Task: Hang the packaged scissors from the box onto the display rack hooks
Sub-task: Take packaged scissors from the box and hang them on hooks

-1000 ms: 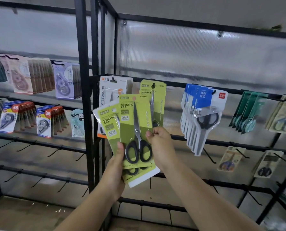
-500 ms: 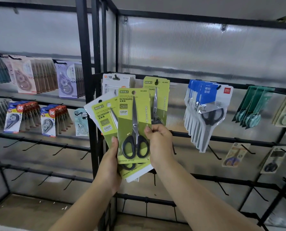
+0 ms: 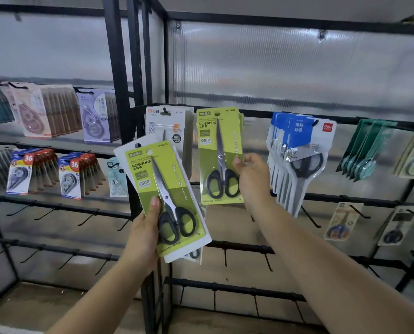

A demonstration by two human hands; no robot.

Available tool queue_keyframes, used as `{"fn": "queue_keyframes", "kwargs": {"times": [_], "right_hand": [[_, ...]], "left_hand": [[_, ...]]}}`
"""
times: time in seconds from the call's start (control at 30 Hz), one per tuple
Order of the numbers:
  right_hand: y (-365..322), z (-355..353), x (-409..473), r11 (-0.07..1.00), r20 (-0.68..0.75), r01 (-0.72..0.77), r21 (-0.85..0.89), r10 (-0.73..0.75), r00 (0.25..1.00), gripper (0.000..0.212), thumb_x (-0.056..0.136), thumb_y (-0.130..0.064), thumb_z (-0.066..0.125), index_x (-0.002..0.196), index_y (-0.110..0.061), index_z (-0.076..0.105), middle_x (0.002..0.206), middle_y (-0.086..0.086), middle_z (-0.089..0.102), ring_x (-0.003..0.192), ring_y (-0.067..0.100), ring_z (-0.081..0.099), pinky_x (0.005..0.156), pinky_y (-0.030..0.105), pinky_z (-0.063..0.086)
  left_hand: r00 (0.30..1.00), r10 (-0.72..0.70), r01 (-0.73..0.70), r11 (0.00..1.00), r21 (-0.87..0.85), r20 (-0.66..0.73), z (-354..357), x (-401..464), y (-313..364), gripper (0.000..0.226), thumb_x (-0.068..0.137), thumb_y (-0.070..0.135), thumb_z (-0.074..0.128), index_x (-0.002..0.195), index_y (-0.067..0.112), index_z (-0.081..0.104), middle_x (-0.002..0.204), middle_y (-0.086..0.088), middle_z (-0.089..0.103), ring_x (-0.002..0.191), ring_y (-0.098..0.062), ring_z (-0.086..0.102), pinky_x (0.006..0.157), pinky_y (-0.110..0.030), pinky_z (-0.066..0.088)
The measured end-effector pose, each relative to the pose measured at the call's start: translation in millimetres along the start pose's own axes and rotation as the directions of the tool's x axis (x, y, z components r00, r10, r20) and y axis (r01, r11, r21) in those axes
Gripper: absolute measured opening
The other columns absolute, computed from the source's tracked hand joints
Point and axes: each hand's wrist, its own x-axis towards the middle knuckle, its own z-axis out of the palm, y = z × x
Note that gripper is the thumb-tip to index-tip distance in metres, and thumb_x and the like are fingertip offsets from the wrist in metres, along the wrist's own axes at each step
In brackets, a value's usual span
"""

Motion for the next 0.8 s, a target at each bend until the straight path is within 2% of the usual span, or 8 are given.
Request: {"fn": "queue_keyframes", "kwargs": {"times": [0.1,0.27,0.37,0.47,0.53,0.6,0.73,0.8], "right_hand": [[0,-2,11,0.999,-0.042,0.002,-0.032,-0.003,0.999,0.013,0.094,-0.011,0.055,0.080,-0.012,0.053,0.070,-0.005,0.050,0.062,0.006,0.045,0.048,0.012,0.033],[4,-2,13,1.000,-0.097,-0.015,0.023,0.017,0.995,0.008,0.093,-0.012,0.056,0.086,-0.009,0.054,0.070,-0.004,0.049,0.062,0.009,0.044,0.049,0.013,0.035],[7,-4,10,0.998,-0.095,-0.047,0.042,0.051,0.994,0.006,0.093,-0.013,0.056,0.089,-0.009,0.054,0.072,-0.004,0.050,0.064,0.008,0.045,0.049,0.014,0.037],[10,-5,11,0.998,-0.086,-0.050,0.023,0.052,0.995,0.005,0.093,-0.013,0.056,0.090,-0.009,0.055,0.073,-0.003,0.051,0.061,0.007,0.045,0.043,0.009,0.035],[11,-5,12,0.998,-0.077,-0.070,-0.008,0.069,0.995,0.006,0.093,-0.015,0.056,0.094,-0.010,0.057,0.085,0.000,0.055,0.069,0.011,0.049,0.053,0.018,0.037],[17,-7,13,0.992,-0.062,-0.125,-0.019,0.124,0.990,0.010,0.092,-0.016,0.057,0.098,-0.009,0.058,0.092,0.002,0.056,0.079,0.015,0.051,0.059,0.025,0.035],[42,-14,5,0.945,-0.050,-0.318,0.078,0.322,0.945,0.013,0.090,-0.005,0.051,0.081,-0.012,0.059,0.089,0.009,0.061,0.080,0.021,0.051,0.061,0.027,0.038],[50,-17,-5,0.934,-0.097,-0.345,0.094,0.354,0.930,0.017,0.091,-0.003,0.046,0.093,-0.011,0.061,0.103,0.011,0.062,0.090,0.022,0.052,0.062,0.024,0.037]], "left_hand": [[1.000,0.024,-0.025,0.999,0.034,0.015,-3,1,6,0.041,0.095,0.043,0.044,0.115,0.012,0.063,0.098,-0.010,0.073,0.085,-0.026,0.071,0.067,-0.034,0.055],[0.999,0.037,-0.038,0.999,0.010,0.028,-2,-1,12,0.039,0.097,0.040,0.043,0.112,0.011,0.062,0.094,-0.010,0.074,0.074,-0.020,0.072,0.052,-0.027,0.055],[0.999,0.038,-0.039,0.999,0.013,0.032,0,-3,13,0.039,0.097,0.040,0.043,0.112,0.009,0.062,0.092,-0.010,0.074,0.073,-0.021,0.072,0.052,-0.026,0.055],[0.998,0.044,-0.045,0.999,0.022,0.042,3,-1,17,0.040,0.096,0.042,0.043,0.115,0.012,0.062,0.099,-0.012,0.073,0.084,-0.026,0.071,0.062,-0.032,0.057],[0.998,0.044,-0.045,0.999,0.030,0.040,6,-2,19,0.039,0.095,0.043,0.044,0.112,0.013,0.063,0.100,-0.013,0.073,0.088,-0.030,0.070,0.072,-0.038,0.055],[0.998,0.052,-0.054,0.998,0.044,0.046,9,-3,22,0.037,0.095,0.043,0.045,0.106,0.014,0.065,0.095,-0.012,0.074,0.086,-0.030,0.070,0.075,-0.040,0.054],[0.998,0.059,-0.060,0.997,0.041,0.026,12,-7,20,0.031,0.094,0.040,0.049,0.095,0.015,0.066,0.082,-0.006,0.075,0.076,-0.025,0.070,0.073,-0.038,0.053],[0.999,0.048,-0.049,0.998,0.033,0.022,12,-7,19,0.030,0.093,0.038,0.051,0.097,0.013,0.067,0.085,-0.008,0.075,0.079,-0.027,0.069,0.074,-0.038,0.054]]}}
